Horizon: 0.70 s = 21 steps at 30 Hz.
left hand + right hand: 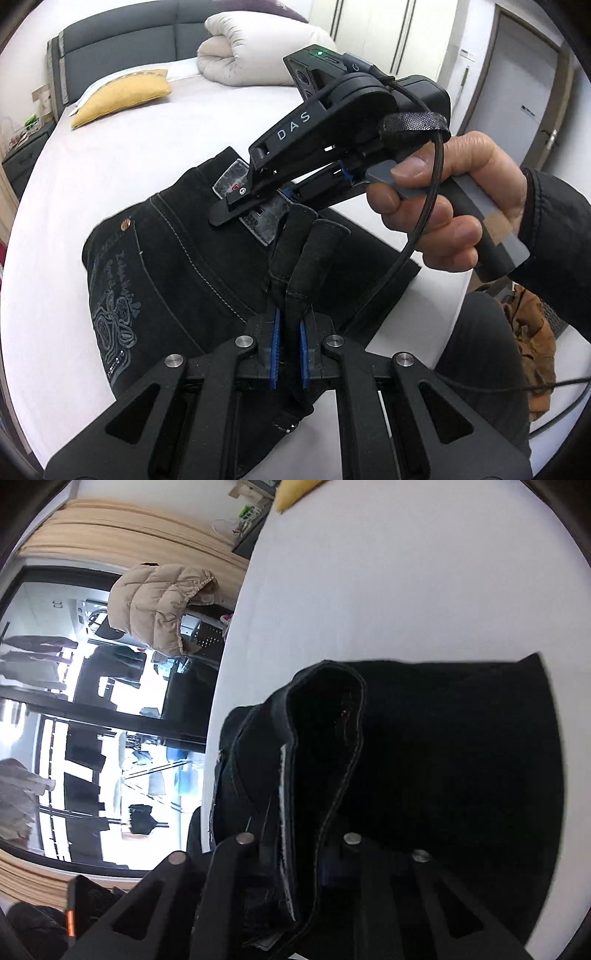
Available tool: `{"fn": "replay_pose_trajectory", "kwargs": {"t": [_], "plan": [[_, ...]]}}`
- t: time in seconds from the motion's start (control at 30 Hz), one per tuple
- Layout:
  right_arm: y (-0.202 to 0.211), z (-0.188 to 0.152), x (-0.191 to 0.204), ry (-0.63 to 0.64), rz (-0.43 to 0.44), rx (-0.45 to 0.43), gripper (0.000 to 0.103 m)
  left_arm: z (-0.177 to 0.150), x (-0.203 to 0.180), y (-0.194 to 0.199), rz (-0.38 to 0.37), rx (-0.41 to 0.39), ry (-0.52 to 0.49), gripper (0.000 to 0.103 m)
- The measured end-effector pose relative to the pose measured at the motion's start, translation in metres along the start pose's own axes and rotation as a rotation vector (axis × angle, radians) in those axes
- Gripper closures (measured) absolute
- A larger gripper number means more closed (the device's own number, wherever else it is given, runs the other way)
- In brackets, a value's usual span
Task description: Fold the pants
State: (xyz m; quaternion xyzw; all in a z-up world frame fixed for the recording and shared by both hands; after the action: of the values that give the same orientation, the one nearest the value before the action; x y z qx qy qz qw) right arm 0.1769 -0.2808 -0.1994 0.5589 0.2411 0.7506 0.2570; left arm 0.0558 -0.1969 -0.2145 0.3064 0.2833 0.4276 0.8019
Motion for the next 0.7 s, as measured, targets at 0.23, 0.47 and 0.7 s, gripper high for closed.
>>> {"fn": "replay_pose_trajectory", "kwargs": {"t": [0.23,0.47,0.7], "plan": [[0.030,-0.004,-0.021,-0.013,-0.024,-0.056,0.087,0.025,-0.018,-0.022,-0.060,0.012,-0.024,0.096],[0.049,-0.005,-0.050,-0.042,-0.040,-0.089,0.087,0.043,-0.034,-0.050,-0.084,0.038,-0.054,0.096],[0.041,-0.010,-0.074,-0.080,-0.020,-0.098,0.088,0.033,-0.042,-0.077,-0.086,0.080,-0.073,0.096]]}}
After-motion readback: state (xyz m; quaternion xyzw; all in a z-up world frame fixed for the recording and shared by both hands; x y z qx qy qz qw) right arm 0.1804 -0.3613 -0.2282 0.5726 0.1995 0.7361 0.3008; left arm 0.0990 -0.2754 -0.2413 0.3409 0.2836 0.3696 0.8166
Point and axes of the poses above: each gripper's, at about its wrist camera, not at the fingertips, and y roughly against the way its jaws point, x to its left, z to its top, the point moved 2 cm from there along -y, roughly the way its jaws point, and after that the axes turned 5 degrees about y, right-handed, at the moved point
